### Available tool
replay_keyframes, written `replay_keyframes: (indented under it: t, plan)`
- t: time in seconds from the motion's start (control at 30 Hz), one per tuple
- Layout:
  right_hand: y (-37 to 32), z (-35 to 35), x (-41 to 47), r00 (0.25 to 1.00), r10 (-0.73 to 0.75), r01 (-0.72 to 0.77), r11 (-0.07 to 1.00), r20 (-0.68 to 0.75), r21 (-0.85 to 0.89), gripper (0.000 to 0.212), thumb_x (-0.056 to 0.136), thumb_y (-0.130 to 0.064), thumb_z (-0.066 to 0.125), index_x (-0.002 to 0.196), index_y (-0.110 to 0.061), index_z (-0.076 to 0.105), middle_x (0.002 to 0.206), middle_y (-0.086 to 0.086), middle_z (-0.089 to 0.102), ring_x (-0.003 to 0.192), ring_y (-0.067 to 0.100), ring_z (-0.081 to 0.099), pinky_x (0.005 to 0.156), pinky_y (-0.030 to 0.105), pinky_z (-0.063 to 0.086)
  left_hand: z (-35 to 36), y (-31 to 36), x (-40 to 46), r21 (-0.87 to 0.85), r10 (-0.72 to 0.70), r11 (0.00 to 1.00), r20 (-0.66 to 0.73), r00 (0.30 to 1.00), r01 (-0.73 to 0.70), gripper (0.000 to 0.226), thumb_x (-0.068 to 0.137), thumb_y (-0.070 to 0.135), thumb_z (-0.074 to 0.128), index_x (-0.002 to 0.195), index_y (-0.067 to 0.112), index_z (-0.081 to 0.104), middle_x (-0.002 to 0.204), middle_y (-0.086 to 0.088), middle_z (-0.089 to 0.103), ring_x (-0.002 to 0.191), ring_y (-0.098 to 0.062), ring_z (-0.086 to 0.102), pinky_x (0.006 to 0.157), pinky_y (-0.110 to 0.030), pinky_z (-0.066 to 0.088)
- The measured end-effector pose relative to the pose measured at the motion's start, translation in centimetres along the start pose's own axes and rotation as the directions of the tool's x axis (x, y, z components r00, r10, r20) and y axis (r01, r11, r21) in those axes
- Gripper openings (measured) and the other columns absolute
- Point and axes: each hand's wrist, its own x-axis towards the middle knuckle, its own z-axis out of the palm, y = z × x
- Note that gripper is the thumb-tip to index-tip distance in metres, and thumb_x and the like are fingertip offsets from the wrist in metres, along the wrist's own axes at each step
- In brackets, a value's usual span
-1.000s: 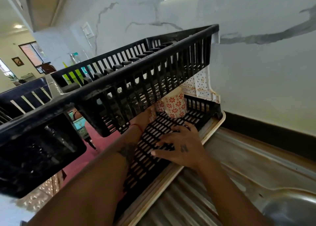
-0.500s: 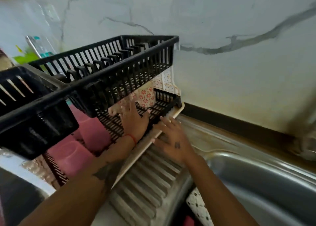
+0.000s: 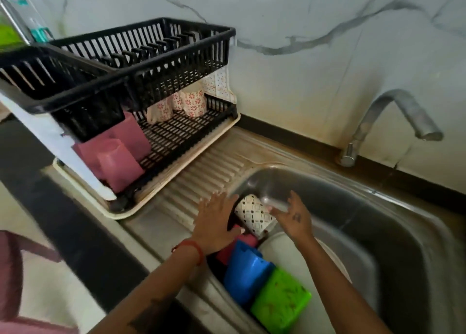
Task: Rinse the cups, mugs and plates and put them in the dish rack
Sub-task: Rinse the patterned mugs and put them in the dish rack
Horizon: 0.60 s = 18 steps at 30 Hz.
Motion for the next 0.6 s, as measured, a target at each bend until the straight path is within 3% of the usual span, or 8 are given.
replay_keyframes:
  t: [0.03,0.1,0.13,0.2,0.37,0.47,0.5,0.6]
  plan:
    - [0.3,0.7,-0.3,0.987,0.155,-0.149,0.979,-0.037,0.141,0.075,0.082,-0.027,0.075,0.142,-0.002,0.036,0.142,0.017,0.045,0.127,0.030,0.046,0.104,0.037,0.039,0.5,-0.2,-0.6,0.055,-0.013,0.998,0.039,0.999,0.011,0.089,0.088,0.056,0.054,0.153,0.026,0.002,0.161,-0.006,-0.009,0.147,-0.026,-0.014,0.114,-0.045,-0.015]
    - [0.3,1.8,-0.9,0.920,0.392,-0.367,0.841,0.020,0.397,0.044,0.082,-0.021,0.074,0.114,-0.001,0.051,0.119,0.020,0.055,0.098,0.030,0.058,0.081,0.037,0.049,0.9,-0.4,-1.5,0.161,0.011,0.987,0.101,0.995,-0.027,0.099,0.083,0.060,0.057,0.153,0.024,-0.003,0.158,-0.009,-0.022,0.144,-0.030,-0.024,0.108,-0.044,-0.024]
    - [0.3,2.4,-0.9,0.890,0.444,-0.434,0.762,0.100,0.481,0.035,0.083,-0.017,0.072,0.107,-0.001,0.052,0.113,0.020,0.057,0.088,0.028,0.059,0.071,0.036,0.050,0.9,-0.5,-1.6,0.184,0.020,0.982,0.122,0.992,-0.042,0.103,0.081,0.061,0.059,0.153,0.024,-0.004,0.157,-0.010,-0.025,0.143,-0.031,-0.026,0.107,-0.044,-0.026]
    - [0.2,3.5,-1.0,0.859,0.448,-0.506,0.672,0.246,0.541,0.039,0.086,-0.013,0.068,0.117,0.000,0.049,0.115,0.022,0.060,0.085,0.029,0.060,0.061,0.037,0.049,0.6,-0.5,-1.5,0.189,0.019,0.981,0.156,0.988,-0.049,0.106,0.078,0.061,0.062,0.153,0.025,-0.005,0.157,-0.010,-0.026,0.142,-0.032,-0.027,0.108,-0.045,-0.025]
    - [-0.2,5.0,-0.5,0.863,0.447,-0.501,0.696,0.236,0.514,0.037,0.092,-0.010,0.060,0.126,-0.001,0.048,0.117,0.021,0.062,0.089,0.030,0.061,0.061,0.032,0.046,0.5,-0.3,-1.4,0.212,0.016,0.975,0.194,0.981,-0.058,0.109,0.074,0.061,0.065,0.153,0.030,-0.002,0.155,-0.010,-0.029,0.140,-0.033,-0.030,0.109,-0.050,-0.024]
    - [-1.0,4.7,-0.5,0.885,0.427,-0.450,0.683,0.185,0.576,0.022,0.096,-0.012,0.055,0.115,-0.002,0.051,0.091,0.016,0.063,0.072,0.026,0.061,0.043,0.024,0.047,0.5,-0.4,-1.3,0.179,0.022,0.982,0.198,0.980,-0.058,0.108,0.074,0.063,0.064,0.153,0.031,-0.002,0.155,-0.009,-0.030,0.140,-0.033,-0.032,0.110,-0.051,-0.023]
    - [-1.2,4.5,-0.5,0.894,0.418,-0.429,0.699,0.160,0.572,0.022,0.097,-0.014,0.054,0.114,-0.002,0.052,0.088,0.015,0.063,0.070,0.026,0.062,0.044,0.024,0.049,0.5,-0.5,-1.3,0.159,0.028,0.986,0.197,0.980,-0.061,0.107,0.074,0.065,0.063,0.153,0.031,-0.002,0.155,-0.009,-0.030,0.139,-0.032,-0.033,0.109,-0.051,-0.024]
    - [-2.0,2.9,-0.6,0.921,0.386,-0.351,0.753,0.059,0.556,0.028,0.098,-0.019,0.053,0.117,0.002,0.056,0.105,0.017,0.065,0.084,0.030,0.064,0.060,0.026,0.055,0.6,-1.0,-1.2,0.077,0.043,0.995,0.192,0.981,-0.059,0.105,0.076,0.069,0.059,0.153,0.030,-0.002,0.156,-0.007,-0.028,0.140,-0.030,-0.033,0.107,-0.047,-0.027]
